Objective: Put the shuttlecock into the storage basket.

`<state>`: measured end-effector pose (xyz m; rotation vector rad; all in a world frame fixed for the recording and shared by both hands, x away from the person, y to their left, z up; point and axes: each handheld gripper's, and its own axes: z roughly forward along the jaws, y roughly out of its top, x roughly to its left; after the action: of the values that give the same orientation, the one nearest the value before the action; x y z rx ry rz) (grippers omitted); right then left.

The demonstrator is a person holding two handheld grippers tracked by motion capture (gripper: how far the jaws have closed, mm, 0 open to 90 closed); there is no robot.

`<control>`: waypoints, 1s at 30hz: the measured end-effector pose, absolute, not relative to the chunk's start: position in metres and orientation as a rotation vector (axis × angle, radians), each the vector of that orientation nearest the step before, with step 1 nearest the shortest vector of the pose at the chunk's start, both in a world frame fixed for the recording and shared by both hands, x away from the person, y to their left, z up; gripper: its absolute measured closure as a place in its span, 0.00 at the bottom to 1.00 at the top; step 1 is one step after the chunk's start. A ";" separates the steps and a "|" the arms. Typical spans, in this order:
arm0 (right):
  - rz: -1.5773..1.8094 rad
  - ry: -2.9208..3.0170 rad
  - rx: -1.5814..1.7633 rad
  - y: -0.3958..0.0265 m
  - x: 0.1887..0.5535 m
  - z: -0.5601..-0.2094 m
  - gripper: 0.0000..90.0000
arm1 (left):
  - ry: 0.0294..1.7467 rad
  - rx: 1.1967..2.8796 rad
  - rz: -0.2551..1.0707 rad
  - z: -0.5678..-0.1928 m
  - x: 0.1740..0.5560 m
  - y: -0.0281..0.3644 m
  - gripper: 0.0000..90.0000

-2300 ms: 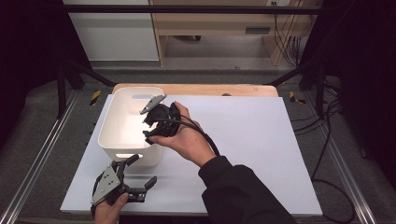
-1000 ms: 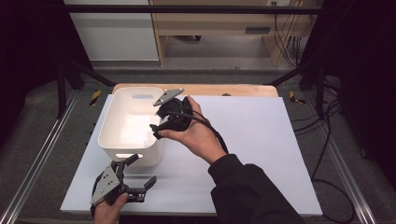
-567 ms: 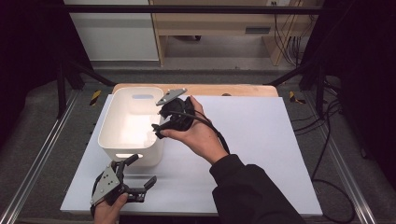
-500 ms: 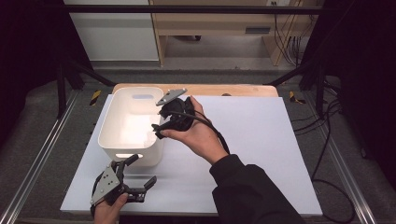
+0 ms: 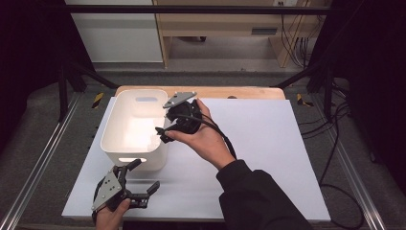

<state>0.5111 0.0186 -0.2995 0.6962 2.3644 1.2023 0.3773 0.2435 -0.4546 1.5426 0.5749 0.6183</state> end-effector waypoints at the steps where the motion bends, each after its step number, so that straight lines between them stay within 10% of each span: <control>1: 1.205 2.364 0.692 0.018 0.512 -0.300 0.07 | 0.576 1.542 0.619 -0.455 0.377 0.244 0.05; 30: 1.330 2.272 0.766 -0.003 0.534 -0.308 0.06 | 0.580 1.550 0.634 -0.455 0.379 0.247 0.05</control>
<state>0.5342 -0.0028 -0.3084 0.7657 2.2719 1.3300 0.3790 0.2467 -0.4550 1.5498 0.5798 0.6336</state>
